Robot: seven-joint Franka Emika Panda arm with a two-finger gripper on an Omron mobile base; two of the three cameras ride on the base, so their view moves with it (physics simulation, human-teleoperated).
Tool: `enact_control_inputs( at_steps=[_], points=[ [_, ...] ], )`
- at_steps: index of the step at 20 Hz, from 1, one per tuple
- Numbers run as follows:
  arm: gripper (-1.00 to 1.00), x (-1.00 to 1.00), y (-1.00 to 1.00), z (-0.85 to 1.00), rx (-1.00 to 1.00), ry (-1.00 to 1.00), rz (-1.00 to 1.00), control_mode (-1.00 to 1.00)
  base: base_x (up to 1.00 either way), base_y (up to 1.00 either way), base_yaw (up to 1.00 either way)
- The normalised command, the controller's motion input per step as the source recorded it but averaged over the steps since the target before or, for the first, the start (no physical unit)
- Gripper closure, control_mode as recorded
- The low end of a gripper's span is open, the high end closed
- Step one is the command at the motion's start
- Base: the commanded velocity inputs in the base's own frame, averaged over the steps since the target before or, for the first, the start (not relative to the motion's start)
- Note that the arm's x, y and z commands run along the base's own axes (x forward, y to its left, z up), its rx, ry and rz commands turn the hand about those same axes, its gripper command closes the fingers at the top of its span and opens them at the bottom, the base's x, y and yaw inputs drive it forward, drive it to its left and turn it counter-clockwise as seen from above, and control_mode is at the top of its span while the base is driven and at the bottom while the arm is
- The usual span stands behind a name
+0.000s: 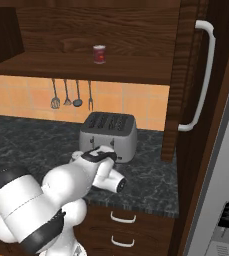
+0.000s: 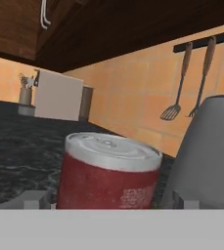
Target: Pick the canned food and place it on the digital scale for weighing, and close the cabinet.
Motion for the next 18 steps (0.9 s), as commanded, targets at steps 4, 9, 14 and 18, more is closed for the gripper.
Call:
enact_control_inputs(
  at_steps=[4, 9, 14, 18],
  points=[
    [-1.00, -0.07, 0.17, 0.00, 0.00, -0.01, -0.12, -1.00, 0.00, 0.00, 0.00],
    [-1.00, -0.47, 0.00, 0.11, 0.00, -0.15, -0.04, -1.00, 0.00, 0.00, 0.00],
    [-1.00, -0.49, 0.00, 0.31, 0.01, -0.21, 0.00, -1.00, 0.00, 0.00, 0.00],
    [-1.00, -0.79, 0.00, 0.96, 0.00, -0.39, -0.05, -1.00, 0.00, 0.00, 0.00]
  ],
)
